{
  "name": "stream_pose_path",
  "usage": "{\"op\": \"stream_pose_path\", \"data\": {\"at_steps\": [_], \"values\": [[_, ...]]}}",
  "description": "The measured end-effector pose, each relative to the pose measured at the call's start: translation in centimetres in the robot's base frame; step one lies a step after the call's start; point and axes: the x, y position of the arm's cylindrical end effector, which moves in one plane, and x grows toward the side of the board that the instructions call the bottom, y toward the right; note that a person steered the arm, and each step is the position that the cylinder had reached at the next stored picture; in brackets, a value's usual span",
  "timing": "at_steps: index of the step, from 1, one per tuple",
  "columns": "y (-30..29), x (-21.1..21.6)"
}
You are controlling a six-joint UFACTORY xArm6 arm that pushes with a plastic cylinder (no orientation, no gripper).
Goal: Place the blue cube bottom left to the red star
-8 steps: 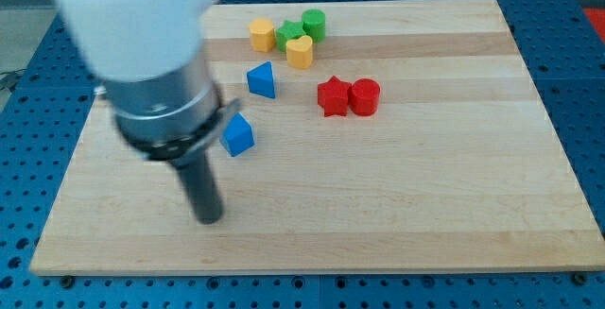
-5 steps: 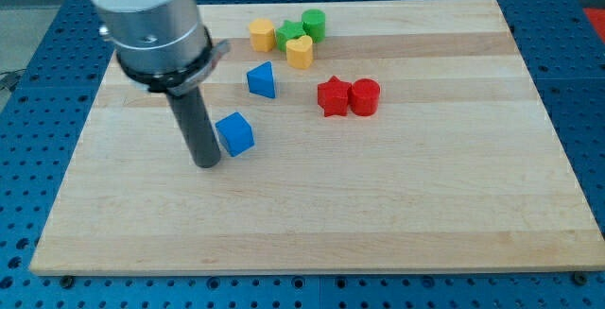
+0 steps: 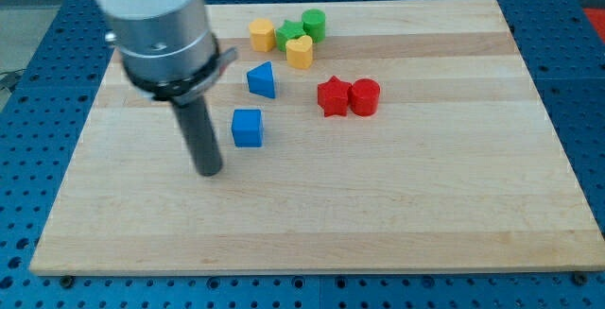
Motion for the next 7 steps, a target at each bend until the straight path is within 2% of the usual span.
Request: {"op": "stream_pose_path", "data": {"at_steps": [1, 2, 4, 5, 7], "values": [[-0.2, -2.5], [-0.2, -2.5], [5.6, -2.7], [5.6, -2.7], [-0.5, -3.2]]}}
